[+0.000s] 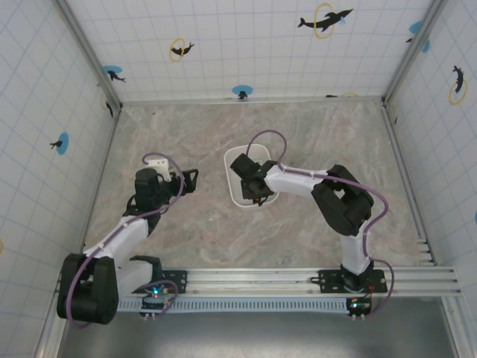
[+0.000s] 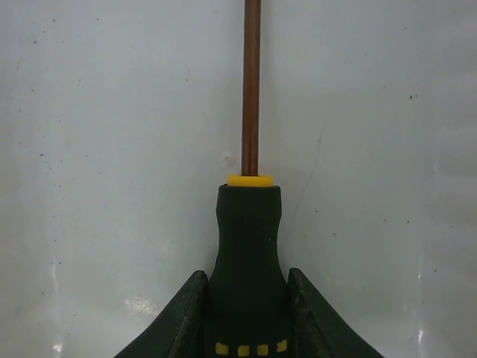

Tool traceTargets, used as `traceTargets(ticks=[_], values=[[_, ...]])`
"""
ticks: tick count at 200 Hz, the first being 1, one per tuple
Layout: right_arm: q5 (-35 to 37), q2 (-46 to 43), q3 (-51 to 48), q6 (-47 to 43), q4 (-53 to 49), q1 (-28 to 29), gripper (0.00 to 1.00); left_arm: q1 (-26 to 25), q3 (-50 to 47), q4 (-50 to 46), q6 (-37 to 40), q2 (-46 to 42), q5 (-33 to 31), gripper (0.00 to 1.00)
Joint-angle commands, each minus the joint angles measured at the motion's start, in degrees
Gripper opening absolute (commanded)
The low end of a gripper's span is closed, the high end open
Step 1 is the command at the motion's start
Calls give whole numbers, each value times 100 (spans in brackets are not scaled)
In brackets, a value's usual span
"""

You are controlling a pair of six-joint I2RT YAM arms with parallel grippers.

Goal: Put the screwdriver in the bin

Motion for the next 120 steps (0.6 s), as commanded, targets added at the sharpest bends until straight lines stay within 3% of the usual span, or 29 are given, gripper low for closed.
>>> traceTargets(ticks=[1,68,120], values=[[70,189,263,-8,-113,-22,35,-28,126,-127,162,-80,-68,98],[220,-21,526,-232,-542,-21,65,-29,157,-217,301,-328,-187,98],[369,-448,1305,-1213,-1829,-112,74,-28,667,-597,476,-476,-1124,98]])
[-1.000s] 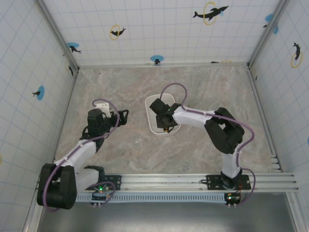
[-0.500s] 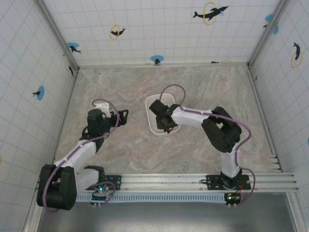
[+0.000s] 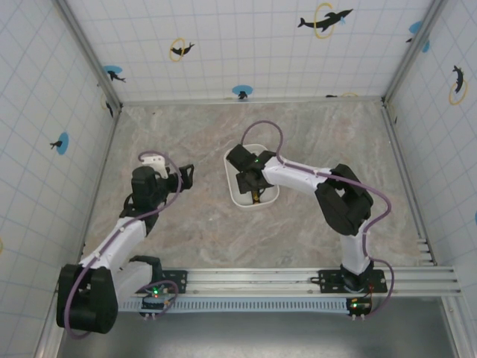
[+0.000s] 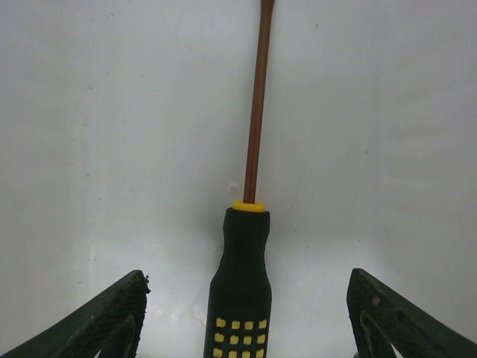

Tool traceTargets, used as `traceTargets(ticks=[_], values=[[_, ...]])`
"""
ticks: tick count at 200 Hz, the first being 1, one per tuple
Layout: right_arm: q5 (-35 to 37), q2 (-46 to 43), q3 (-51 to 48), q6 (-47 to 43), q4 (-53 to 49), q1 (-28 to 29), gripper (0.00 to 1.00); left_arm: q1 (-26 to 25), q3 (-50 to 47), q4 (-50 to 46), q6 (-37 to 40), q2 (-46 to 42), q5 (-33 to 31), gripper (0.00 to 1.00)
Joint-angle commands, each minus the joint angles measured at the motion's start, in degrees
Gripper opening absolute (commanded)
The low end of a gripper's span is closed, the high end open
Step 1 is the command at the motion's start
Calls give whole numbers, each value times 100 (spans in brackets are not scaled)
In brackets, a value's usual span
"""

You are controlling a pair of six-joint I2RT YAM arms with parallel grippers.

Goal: Put the screwdriver in the bin

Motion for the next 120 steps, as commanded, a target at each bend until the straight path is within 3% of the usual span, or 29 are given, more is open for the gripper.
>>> traceTargets(ticks=[1,30,46,66,90,120], values=[[96,-458,404,-612,-865,-89,75,-28,399,-215,237,-87,-605,98],[-284,-1125,204,-1431,-918,-426,79,-28,600,-90,365,-80,-1421,98],[17,-1746,-315,-2064,-477,-621,82,-30,601,112,558,-62,-1982,98],[94,-2701,-1402,-2644,703,-1147,82,-19,542,542,1065,13,-2454,97],[-168,-3876,-2782,-2880,2225,-2212,83,22,414,1032,1459,156,-2812,98],[-54,-5073,-4455,-2962,4453,-3304,85,299,-189,2213,1695,259,-2451,97]])
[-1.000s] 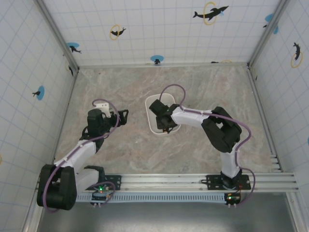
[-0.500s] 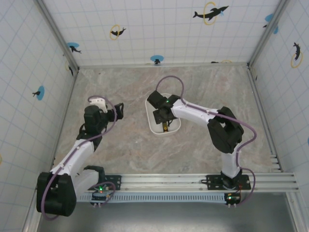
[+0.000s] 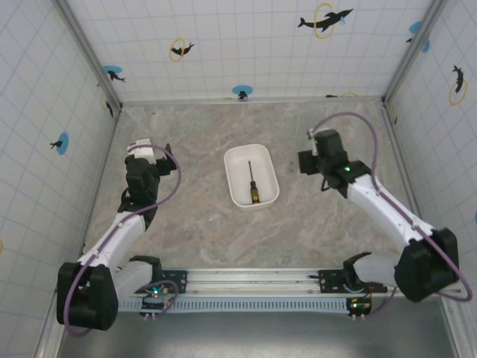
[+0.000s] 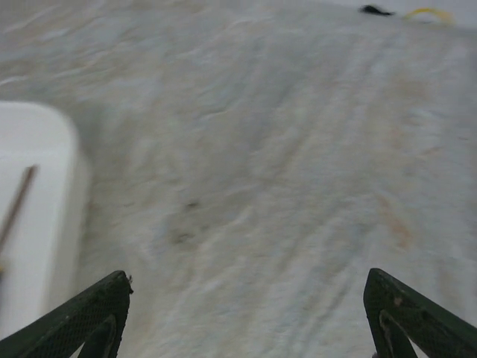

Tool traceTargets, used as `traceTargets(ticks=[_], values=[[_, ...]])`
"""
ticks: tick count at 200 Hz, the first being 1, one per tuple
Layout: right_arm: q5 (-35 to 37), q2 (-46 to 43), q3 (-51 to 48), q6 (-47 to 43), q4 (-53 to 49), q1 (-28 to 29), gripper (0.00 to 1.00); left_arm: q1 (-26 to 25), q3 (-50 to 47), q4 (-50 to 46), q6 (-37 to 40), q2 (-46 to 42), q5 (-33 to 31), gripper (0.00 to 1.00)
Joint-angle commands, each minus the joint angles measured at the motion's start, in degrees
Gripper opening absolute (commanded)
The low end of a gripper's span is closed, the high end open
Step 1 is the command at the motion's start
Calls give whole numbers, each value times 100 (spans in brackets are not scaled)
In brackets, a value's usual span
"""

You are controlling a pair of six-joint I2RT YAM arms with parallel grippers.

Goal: Put the screwdriver in the bin

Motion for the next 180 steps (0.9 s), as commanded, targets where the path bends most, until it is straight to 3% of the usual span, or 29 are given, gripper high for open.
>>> traceTargets(ticks=[1,47,80,144,180], values=[[66,-663,-1089,-353,2271,-586,85,235,-464,1104,426,116,-20,97],[237,-1098,-2399,-162,4107,-1812,87,603,-1366,2640,297,424,464,98],[-171,-785,-2993,249,5258,-2515,87,687,-1413,2926,518,846,683,97],[-372,9,-3474,463,6734,-2597,87,897,-1386,3611,430,1765,921,97],[-223,630,-3616,231,7393,-2328,87,925,-1225,3623,427,2114,977,97]])
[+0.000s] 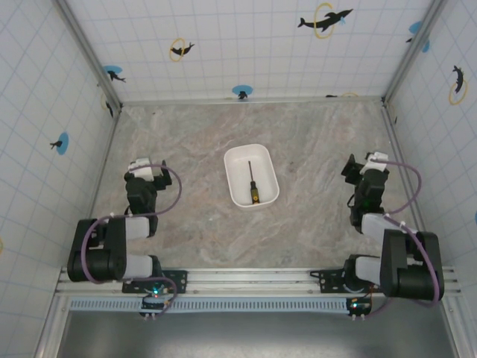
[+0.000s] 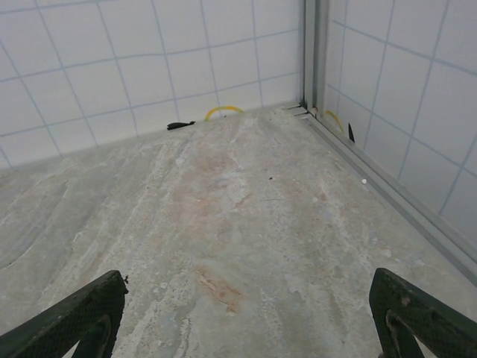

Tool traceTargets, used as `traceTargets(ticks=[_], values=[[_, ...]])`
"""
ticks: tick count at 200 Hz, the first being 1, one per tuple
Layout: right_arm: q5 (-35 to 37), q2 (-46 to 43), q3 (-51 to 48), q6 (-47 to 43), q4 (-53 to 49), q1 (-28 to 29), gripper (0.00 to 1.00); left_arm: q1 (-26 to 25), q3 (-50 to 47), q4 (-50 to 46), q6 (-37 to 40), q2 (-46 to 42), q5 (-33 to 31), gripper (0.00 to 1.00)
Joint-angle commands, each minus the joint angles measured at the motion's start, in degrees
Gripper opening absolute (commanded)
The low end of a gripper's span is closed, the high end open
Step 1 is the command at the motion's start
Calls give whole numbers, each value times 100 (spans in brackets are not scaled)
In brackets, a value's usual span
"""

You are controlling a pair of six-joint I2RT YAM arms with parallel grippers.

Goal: Put the screwdriver in the bin

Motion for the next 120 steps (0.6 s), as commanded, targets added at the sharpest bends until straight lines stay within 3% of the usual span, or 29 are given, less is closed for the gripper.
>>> traceTargets(ticks=[1,52,81,109,120], values=[[99,311,-182,-108,941,189,86,33,190,283,28,147,172,97],[654,1295,-14,-559,1531,689,86,45,373,387,168,636,436,97],[764,1235,33,-494,1333,692,87,46,173,888,246,788,658,97],[843,1256,204,-351,1013,615,88,39,203,751,253,751,624,98],[783,1231,235,-333,916,587,93,40,203,814,258,783,597,98]])
